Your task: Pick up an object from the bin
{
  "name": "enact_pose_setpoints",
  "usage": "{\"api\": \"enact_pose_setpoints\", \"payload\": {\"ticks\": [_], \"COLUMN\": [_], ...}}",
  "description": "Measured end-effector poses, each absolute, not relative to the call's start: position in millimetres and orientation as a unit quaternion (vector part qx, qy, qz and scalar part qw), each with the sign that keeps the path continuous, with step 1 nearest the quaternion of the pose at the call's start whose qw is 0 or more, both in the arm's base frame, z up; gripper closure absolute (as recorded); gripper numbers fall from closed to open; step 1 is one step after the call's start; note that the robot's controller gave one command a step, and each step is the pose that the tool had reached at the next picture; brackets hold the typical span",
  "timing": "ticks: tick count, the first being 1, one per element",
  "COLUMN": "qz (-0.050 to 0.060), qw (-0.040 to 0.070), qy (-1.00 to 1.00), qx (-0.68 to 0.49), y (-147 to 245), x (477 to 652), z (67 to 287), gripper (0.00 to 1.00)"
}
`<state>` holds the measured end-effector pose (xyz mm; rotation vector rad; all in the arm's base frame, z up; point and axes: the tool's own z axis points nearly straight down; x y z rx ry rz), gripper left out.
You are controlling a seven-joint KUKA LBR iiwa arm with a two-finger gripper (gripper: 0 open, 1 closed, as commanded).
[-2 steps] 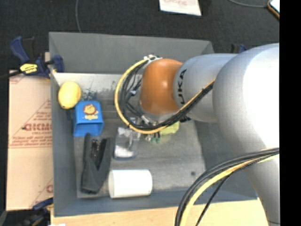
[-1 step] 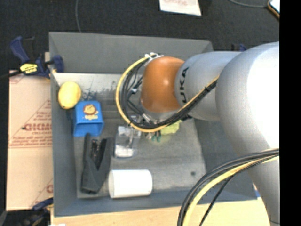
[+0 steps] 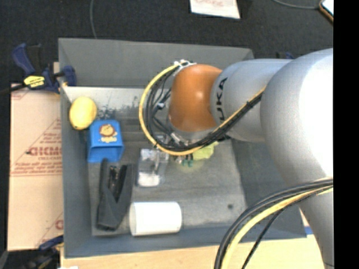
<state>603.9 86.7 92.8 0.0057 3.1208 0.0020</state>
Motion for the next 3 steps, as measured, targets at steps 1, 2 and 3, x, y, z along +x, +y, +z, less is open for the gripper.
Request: {"api": "enact_pose_setpoints", "payload": {"ticks": [1, 2, 3], "qz": [0.000, 0.000, 0.001], "qw": [0.008, 0.008, 0.011], "qy": [1.000, 1.000, 1.000], "qx": [0.002, 0.002, 0.002], "y": [86, 86, 86], "x": [602.5, 602.7, 604.5], "z": [108, 148, 170], "gripper": [1.00, 1.00, 1.00]}}
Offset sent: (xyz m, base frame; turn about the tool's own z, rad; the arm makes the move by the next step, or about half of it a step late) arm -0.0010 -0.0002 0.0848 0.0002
